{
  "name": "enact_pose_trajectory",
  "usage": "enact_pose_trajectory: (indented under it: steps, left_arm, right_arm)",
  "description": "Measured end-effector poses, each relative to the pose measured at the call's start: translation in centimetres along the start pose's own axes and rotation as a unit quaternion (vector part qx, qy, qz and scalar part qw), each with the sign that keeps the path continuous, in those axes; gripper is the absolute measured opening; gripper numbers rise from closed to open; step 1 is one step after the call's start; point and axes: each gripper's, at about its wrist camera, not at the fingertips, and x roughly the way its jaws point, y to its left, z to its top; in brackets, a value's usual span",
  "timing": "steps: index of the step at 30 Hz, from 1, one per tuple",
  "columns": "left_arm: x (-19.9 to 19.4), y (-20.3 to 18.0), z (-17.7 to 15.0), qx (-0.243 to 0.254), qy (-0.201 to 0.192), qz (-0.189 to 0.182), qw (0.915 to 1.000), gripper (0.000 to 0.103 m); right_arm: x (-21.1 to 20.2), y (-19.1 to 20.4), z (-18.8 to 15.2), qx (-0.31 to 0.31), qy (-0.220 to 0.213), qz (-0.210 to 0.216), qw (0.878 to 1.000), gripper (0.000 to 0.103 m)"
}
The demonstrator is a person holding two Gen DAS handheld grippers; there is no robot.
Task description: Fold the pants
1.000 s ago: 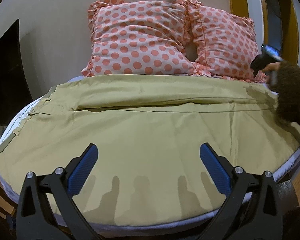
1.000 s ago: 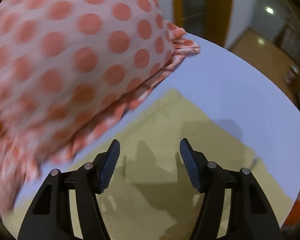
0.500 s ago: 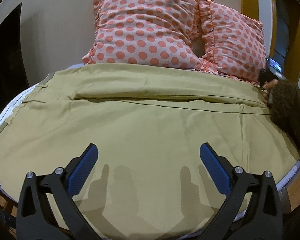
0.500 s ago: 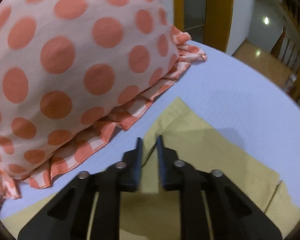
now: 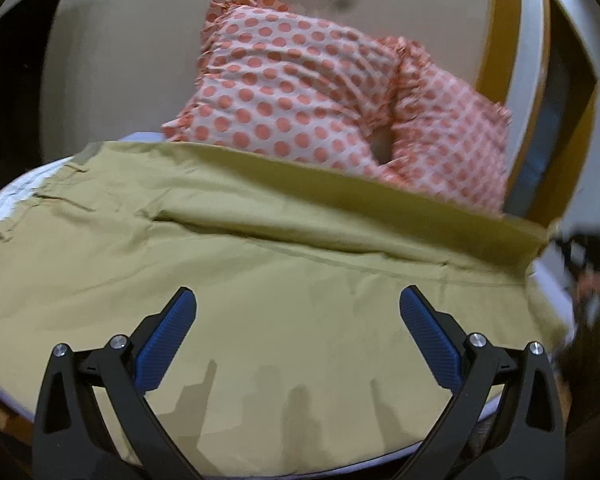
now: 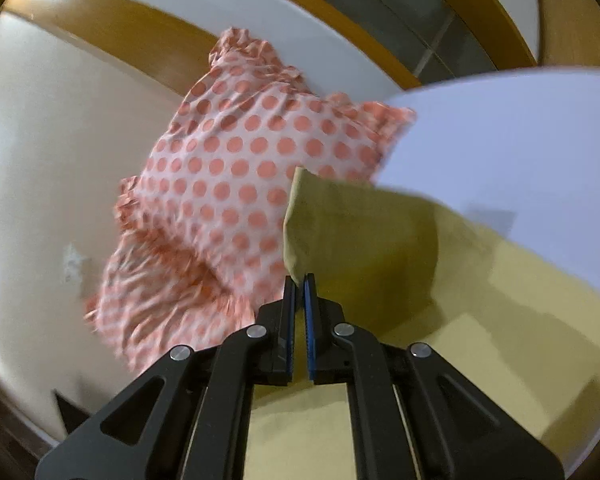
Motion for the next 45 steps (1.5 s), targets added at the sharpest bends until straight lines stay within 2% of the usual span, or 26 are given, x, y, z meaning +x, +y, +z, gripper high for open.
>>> enact_pose_trajectory:
  steps: [2,3,6,8,9,10,11,14,15,16,17,21,23,27,30,31,32,33,34,35,36,38,40,42,45]
  left_arm:
    - [-0.1,0.5,1.0,-0.008,-0.006,-0.022,0.9997,0.101]
    - [0.0,0.8,1.6,-0.013,-0.01,-0.036,0.9992,0.101]
    - [0.7,1.8,3.3,-0.03,-0.012,-0.07,0.997,0.101]
    - [1.4,2.4,4.3,-0.04,-0.006,-0.079,0.9961,0.101]
    - [1.7,2.7,4.7,-0.045,-0.002,-0.073,0.9963,0.101]
    - [2.0,3.1,5.2,-0.051,0.002,-0.065,0.9966,0.101]
    - [2.4,3.7,5.6,-0.057,0.004,-0.059,0.9967,0.101]
    - [3.8,5.3,6.8,-0.085,0.02,-0.048,0.995,0.101]
    - [4.6,5.8,7.4,-0.095,0.029,-0.05,0.9938,0.101]
    - [5.5,6.3,8.0,-0.108,0.04,-0.046,0.9923,0.101]
    - [6.4,6.9,8.4,-0.117,0.051,-0.04,0.9911,0.101]
    - [10.1,9.0,10.2,-0.158,0.09,-0.015,0.9832,0.096]
    - [11.8,9.8,10.7,-0.173,0.106,-0.001,0.9791,0.092]
    - [16.0,10.4,12.2,-0.166,0.136,0.031,0.9762,0.089]
    - [19.0,12.0,13.3,-0.184,0.146,0.061,0.9701,0.076]
    - [19.9,12.8,13.6,-0.194,0.147,0.074,0.9672,0.061]
    - [20.5,13.4,13.7,-0.202,0.149,0.081,0.9647,0.031]
    - [21.1,14.2,13.7,-0.215,0.153,0.084,0.9609,0.013]
    - [21.2,14.9,13.5,-0.231,0.155,0.078,0.9574,0.006]
    - [20.8,15.2,13.4,-0.241,0.15,0.07,0.9563,0.005]
    - [19.5,15.0,13.2,-0.239,0.137,0.068,0.9591,0.005]
    - [16.0,13.8,12.8,-0.204,0.11,0.065,0.9706,0.004]
    - [11.0,12.7,11.8,-0.185,0.077,0.049,0.9785,0.005]
    - [5.6,12.0,9.7,-0.177,0.051,0.036,0.9823,0.005]
    - [-0.4,11.4,4.6,-0.178,0.046,0.04,0.9822,0.007]
  right_arm:
    - [-2.1,-2.7,-1.7,0.013,0.015,-0.022,1.0,0.004]
    - [-2.5,-4.0,-2.9,0.021,0.041,-0.044,0.998,0.004]
    - [-1.5,-5.8,-3.8,0.051,0.087,-0.053,0.994,0.007]
    - [-1.3,-5.7,-3.9,0.048,0.095,-0.053,0.993,0.018]
    - [-0.8,-5.5,-3.8,0.045,0.1,-0.055,0.992,0.031]
    - [-0.8,-5.4,-4.0,0.046,0.102,-0.054,0.992,0.039]
    - [-0.4,-5.4,-4.0,0.048,0.106,-0.056,0.992,0.041]
    - [0.1,-5.4,-4.0,0.046,0.103,-0.062,0.992,0.04]
    - [0.7,-5.1,-3.7,0.037,0.093,-0.06,0.993,0.032]
    - [0.8,-5.2,-3.5,0.031,0.089,-0.055,0.994,0.009]
    - [0.8,-5.4,-3.3,0.029,0.087,-0.047,0.995,0.005]
    - [-0.5,-5.9,-2.1,0.049,0.055,0.014,0.997,0.004]
    - [-1.1,-5.8,-1.8,0.044,0.048,0.021,0.998,0.004]
    - [-1.5,-5.8,-1.6,0.045,0.045,0.029,0.998,0.004]
    - [-1.5,-5.6,-1.7,0.042,0.047,0.026,0.998,0.004]
    - [-1.5,-5.6,-1.7,0.041,0.047,0.025,0.998,0.004]
    - [-1.5,-5.5,-1.7,0.04,0.047,0.024,0.998,0.004]
    - [-1.4,-5.6,-1.6,0.04,0.047,0.024,0.998,0.004]
    - [-1.3,-5.6,-1.6,0.039,0.048,0.026,0.998,0.004]
    - [-1.2,-5.5,-1.5,0.039,0.047,0.027,0.998,0.004]
    - [-1.3,-5.3,-1.4,0.038,0.046,0.027,0.998,0.004]
    - [-2.0,-4.9,-1.0,0.032,0.033,0.03,0.998,0.004]
    - [-3.4,-4.7,-0.4,0.023,0.014,0.03,0.999,0.004]
    - [-4.9,-4.8,0.1,0.018,-0.003,0.026,1.0,0.004]
    - [-5.6,-5.5,-0.1,0.01,-0.006,-0.001,1.0,0.004]
